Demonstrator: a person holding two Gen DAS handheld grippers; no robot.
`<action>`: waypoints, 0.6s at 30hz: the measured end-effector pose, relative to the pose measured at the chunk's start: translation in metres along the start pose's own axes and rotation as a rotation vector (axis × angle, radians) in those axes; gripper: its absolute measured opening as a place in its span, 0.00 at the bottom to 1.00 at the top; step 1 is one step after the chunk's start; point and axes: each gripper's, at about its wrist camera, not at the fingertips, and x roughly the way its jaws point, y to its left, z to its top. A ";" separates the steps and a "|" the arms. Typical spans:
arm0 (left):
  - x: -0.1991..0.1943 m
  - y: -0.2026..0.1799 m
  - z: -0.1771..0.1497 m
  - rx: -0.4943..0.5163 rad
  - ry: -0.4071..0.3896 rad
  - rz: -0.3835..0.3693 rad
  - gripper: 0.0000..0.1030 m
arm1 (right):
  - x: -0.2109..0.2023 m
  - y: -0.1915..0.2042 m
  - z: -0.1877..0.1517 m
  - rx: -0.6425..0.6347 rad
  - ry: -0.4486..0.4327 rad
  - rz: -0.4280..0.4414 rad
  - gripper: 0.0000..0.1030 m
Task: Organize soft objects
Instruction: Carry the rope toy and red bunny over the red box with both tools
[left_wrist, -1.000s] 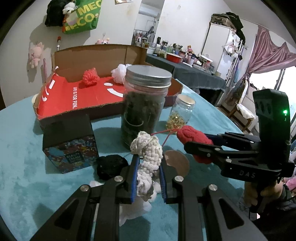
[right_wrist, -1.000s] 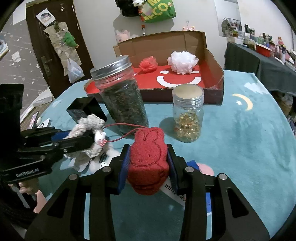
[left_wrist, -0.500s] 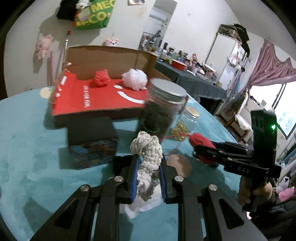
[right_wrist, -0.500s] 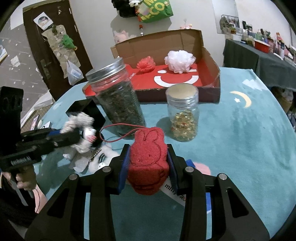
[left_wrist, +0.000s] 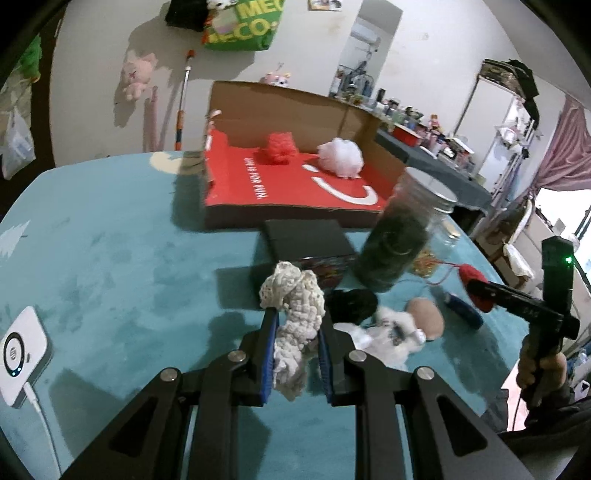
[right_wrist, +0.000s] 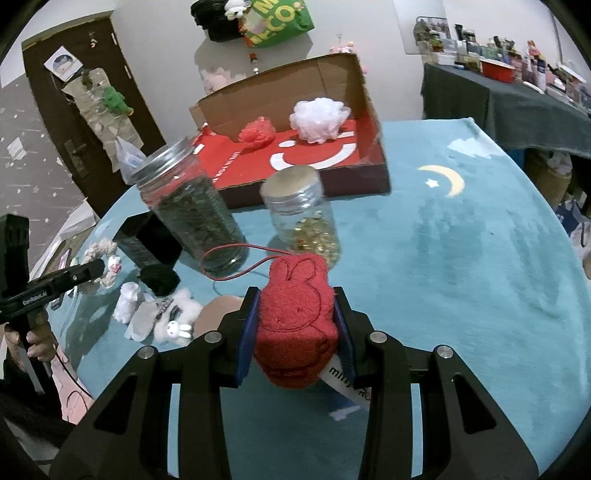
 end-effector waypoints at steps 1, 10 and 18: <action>0.000 0.003 -0.001 -0.001 0.002 0.010 0.21 | -0.001 -0.003 0.000 0.005 0.001 -0.004 0.35; 0.018 0.026 0.001 0.088 0.001 0.096 0.21 | -0.002 -0.028 0.005 0.033 0.001 -0.039 0.35; 0.031 0.030 0.020 0.259 -0.009 0.132 0.21 | -0.001 -0.040 0.026 -0.077 0.002 -0.093 0.35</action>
